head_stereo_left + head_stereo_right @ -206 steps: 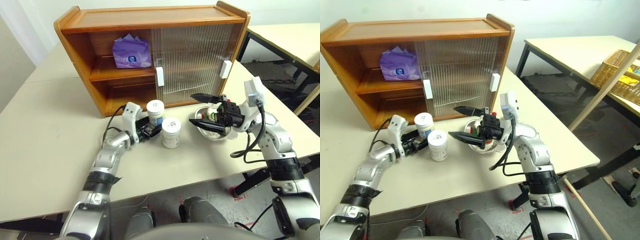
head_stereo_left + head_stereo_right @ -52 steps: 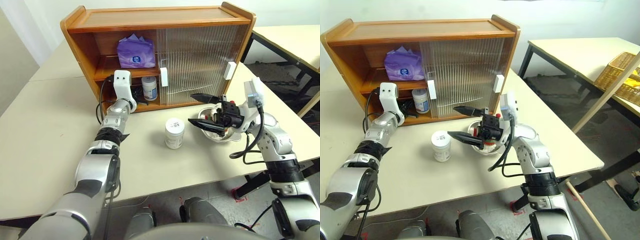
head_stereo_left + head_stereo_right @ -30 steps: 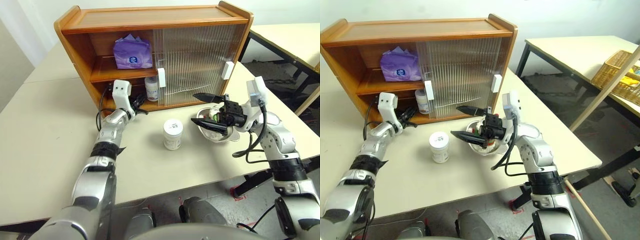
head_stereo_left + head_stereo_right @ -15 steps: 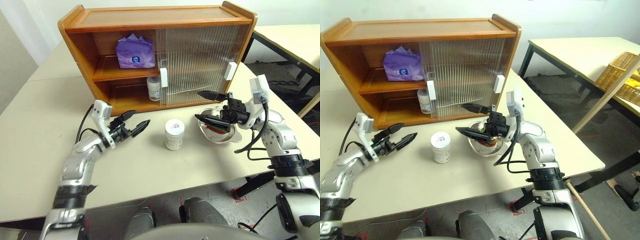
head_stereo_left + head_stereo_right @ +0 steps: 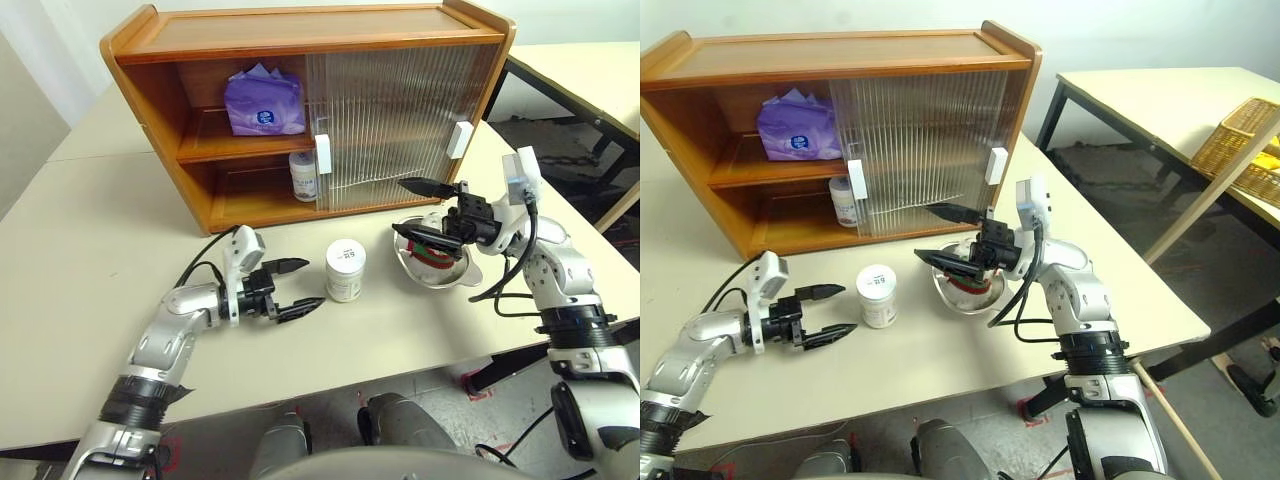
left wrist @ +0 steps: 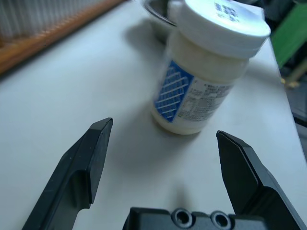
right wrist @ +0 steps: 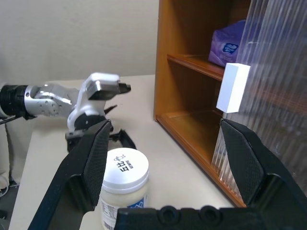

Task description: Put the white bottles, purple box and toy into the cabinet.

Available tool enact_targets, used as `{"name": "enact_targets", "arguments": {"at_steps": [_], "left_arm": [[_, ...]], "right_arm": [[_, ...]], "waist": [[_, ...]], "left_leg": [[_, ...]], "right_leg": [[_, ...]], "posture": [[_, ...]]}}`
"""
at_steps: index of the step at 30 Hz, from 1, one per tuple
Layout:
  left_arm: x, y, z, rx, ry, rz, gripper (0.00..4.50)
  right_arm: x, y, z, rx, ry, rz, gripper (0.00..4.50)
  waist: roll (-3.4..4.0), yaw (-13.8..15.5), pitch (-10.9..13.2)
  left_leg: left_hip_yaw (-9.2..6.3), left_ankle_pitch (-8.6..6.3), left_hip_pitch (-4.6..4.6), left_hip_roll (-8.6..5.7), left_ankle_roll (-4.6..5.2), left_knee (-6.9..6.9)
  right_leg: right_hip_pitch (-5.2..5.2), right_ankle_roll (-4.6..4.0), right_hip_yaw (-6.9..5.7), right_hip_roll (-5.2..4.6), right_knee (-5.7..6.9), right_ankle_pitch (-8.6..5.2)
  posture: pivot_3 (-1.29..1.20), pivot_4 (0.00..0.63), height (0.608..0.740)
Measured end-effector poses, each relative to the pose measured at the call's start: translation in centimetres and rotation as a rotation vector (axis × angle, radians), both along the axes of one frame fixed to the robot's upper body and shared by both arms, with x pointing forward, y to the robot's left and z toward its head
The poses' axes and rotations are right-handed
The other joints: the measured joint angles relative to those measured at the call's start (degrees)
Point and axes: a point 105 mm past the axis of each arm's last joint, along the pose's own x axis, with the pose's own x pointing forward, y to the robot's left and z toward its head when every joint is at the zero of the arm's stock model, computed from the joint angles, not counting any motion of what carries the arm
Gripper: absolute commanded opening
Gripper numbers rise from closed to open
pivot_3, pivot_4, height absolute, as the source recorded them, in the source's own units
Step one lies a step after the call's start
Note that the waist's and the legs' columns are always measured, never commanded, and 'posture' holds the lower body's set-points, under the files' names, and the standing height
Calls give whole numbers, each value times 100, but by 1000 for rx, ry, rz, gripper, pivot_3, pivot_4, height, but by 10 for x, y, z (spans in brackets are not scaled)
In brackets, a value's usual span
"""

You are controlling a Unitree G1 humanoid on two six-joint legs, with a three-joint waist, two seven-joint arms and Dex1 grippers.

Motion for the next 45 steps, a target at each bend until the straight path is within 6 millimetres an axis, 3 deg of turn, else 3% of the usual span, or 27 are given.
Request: {"name": "enact_targets", "arguments": {"at_steps": [8, 21, 26, 31, 39, 45], "left_arm": [[2, -23, -18, -23, 64, -42, 4469], [19, -46, -23, -75, 18, -27, 4469], [22, -47, -24, -63, 4, -22, 3255], [22, -46, -25, -56, 2, -18, 3214], [29, -34, -23, -27, -86, 98, 3214], [50, 16, -13, 20, -209, 395, 3214]], "right_arm": [[0, 0, 0, -1, -4, -4, 4500], [0, -3, 1, -10, -14, -11, 4500], [0, -5, 1, -18, -15, -15, 4500], [1, -7, 1, -25, -16, -19, 4500], [3, -6, 5, -25, -30, -15, 4500], [2, -6, 5, -24, -30, -8, 4500]], "waist": [[0, -18, 0], [8, -36, -5], [9, -36, -6], [9, -48, -6], [9, -101, -6], [10, -134, -5]], "left_leg": [[7, 11, 6, 7, 13, 12], [14, 21, 8, 5, 21, 23], [13, 23, 16, 2, 24, 32], [13, 23, 21, 2, 24, 36], [14, 25, 20, 4, 23, 35], [13, 30, 23, 5, 20, 34]], "right_leg": [[7, 8, 3, 5, -1, 22], [19, 55, 5, 4, -2, 10], [33, 76, 7, 5, -3, 6], [40, 80, 7, 5, -3, 5], [38, 80, 7, 11, -4, 7], [38, 79, 9, 23, -3, 11]], "posture": [[-260, 0, 740], [-276, 0, 740], [-277, 0, 740], [-277, 0, 740], [-258, 0, 740], [-258, 0, 740]]}}
